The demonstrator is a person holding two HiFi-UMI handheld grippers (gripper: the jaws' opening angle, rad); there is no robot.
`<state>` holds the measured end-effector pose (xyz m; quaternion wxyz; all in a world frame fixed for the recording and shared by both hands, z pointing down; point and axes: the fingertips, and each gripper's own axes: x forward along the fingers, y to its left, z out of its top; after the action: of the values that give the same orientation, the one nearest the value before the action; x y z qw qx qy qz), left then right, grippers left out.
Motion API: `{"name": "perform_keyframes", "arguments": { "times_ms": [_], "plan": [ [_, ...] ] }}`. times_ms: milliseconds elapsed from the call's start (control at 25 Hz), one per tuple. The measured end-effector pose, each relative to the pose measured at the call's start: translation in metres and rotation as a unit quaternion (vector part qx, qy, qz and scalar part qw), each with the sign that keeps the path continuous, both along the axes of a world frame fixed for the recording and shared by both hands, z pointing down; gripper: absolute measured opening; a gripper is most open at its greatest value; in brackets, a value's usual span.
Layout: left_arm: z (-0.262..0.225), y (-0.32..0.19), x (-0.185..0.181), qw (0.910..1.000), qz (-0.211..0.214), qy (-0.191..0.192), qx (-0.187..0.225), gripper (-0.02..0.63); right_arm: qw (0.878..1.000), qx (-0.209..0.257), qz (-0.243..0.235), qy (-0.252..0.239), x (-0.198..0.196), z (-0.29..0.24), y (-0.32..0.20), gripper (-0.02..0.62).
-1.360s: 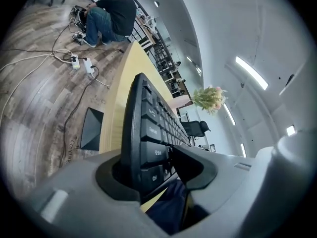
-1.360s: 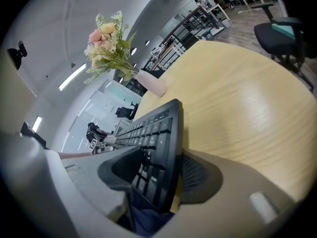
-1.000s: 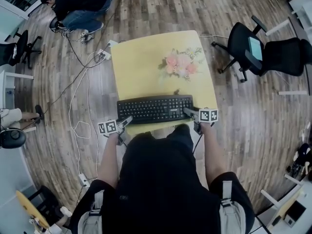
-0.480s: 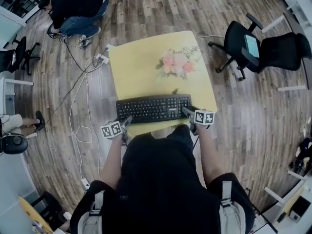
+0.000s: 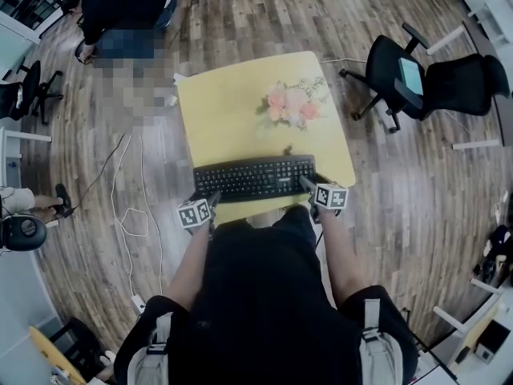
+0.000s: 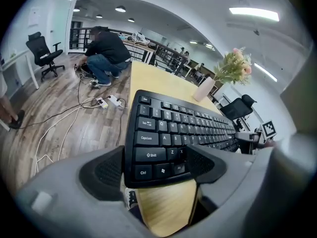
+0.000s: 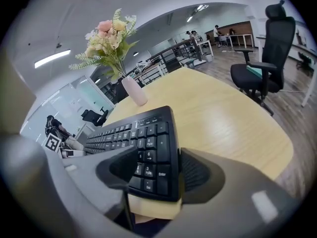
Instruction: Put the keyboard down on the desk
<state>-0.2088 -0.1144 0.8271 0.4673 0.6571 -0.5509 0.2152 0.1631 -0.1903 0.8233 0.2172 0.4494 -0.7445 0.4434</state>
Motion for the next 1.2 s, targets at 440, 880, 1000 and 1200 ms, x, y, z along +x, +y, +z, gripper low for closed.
{"name": "perform_keyframes", "arguments": {
  "times_ms": [440,880,1000,1200],
  "plan": [
    [-0.001,0.004,0.000,0.9983,0.003,0.051,0.030,0.371,0.999,0.031,0.003,0.021,0.003,-0.011,0.000,0.270],
    [-0.041,0.012,-0.013,0.9904,0.073,0.028,0.114,0.370,0.989,0.108,-0.058,0.081,0.001,-0.045,0.030,0.268],
    [-0.059,0.007,-0.024,0.9861,0.075,0.014,0.148,0.370,0.985,0.132,-0.082,0.080,-0.019,-0.058,0.043,0.216],
    [-0.085,0.014,-0.015,0.9726,0.141,0.003,0.184,0.244,0.981,0.154,-0.096,0.066,-0.052,-0.077,0.069,0.049]
  ]
}}
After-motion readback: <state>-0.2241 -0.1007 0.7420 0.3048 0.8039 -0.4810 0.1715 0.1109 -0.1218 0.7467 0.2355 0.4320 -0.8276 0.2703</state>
